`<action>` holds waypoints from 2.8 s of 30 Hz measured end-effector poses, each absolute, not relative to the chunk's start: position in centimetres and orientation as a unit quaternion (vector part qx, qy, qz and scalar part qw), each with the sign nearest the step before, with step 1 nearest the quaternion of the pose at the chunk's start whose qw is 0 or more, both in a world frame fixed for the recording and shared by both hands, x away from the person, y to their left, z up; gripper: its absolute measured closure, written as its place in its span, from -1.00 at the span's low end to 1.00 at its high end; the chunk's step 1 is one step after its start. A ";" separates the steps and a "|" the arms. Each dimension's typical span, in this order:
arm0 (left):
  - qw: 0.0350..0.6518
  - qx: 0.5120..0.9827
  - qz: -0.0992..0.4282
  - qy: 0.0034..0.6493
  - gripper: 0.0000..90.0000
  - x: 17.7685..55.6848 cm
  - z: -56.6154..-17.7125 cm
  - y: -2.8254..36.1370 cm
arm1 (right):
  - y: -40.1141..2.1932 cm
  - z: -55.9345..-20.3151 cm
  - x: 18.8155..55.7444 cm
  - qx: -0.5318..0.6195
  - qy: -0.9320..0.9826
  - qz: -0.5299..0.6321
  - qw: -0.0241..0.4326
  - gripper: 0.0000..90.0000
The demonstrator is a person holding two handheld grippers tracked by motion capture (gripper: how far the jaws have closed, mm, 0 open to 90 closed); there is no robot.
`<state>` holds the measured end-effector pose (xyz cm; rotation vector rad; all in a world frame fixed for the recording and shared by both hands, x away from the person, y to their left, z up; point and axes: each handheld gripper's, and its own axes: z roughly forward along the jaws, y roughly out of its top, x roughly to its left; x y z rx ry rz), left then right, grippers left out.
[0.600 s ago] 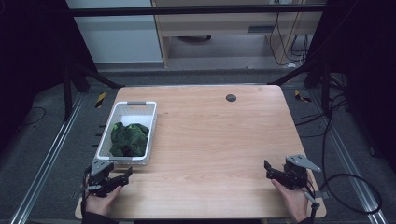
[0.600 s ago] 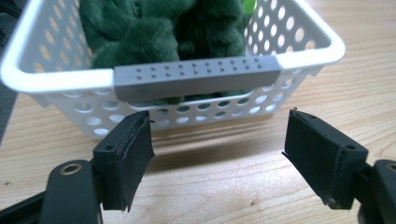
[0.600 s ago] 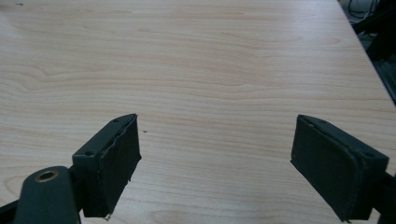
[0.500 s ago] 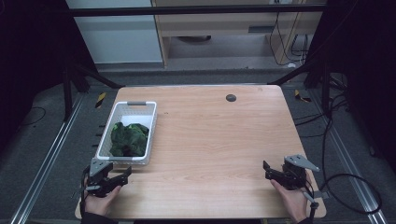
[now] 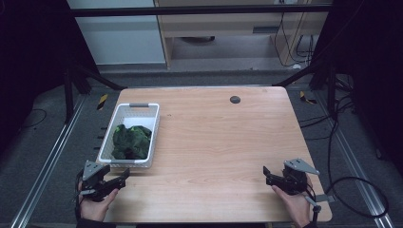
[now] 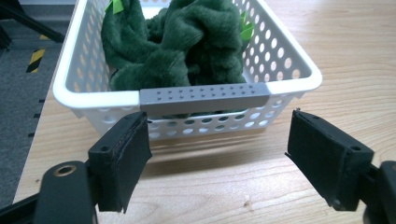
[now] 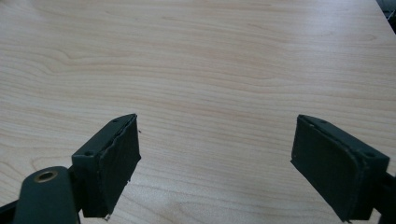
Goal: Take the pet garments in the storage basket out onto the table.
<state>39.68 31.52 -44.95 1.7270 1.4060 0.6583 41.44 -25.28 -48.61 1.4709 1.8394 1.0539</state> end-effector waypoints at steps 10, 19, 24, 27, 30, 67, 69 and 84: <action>0.411 0.676 0.265 0.551 -0.57 39.6 -43.7 31.7 | -25.2 -48.8 41.5 0.546 0.691 0.386 0.275 -0.67; 0.415 0.681 0.264 0.542 -0.60 40.0 -42.5 31.6 | -25.3 -49.0 41.6 0.548 0.692 0.379 0.277 -0.69; 0.423 0.675 0.271 0.541 -0.60 40.1 -41.6 31.8 | -25.4 -49.0 41.6 0.549 0.693 0.375 0.279 -0.69; 0.428 0.673 0.272 0.538 -0.61 40.5 -41.0 31.9 | -25.4 -49.0 41.6 0.550 0.692 0.375 0.280 -0.69; 0.430 0.672 0.274 0.536 -0.61 40.9 -40.4 31.9 | -25.4 -49.0 41.6 0.549 0.692 0.375 0.280 -0.70; 0.394 0.707 0.272 0.520 -0.61 45.8 -36.7 31.5 | -25.1 -49.0 41.8 0.543 0.700 0.369 0.280 -0.71; 0.390 0.711 0.268 0.520 -0.61 46.1 -36.7 31.6 | -25.1 -49.1 41.8 0.542 0.702 0.367 0.281 -0.71; 0.353 0.734 0.258 0.519 -0.61 48.4 -36.0 30.9 | -25.1 -49.1 41.9 0.543 0.703 0.365 0.279 -0.72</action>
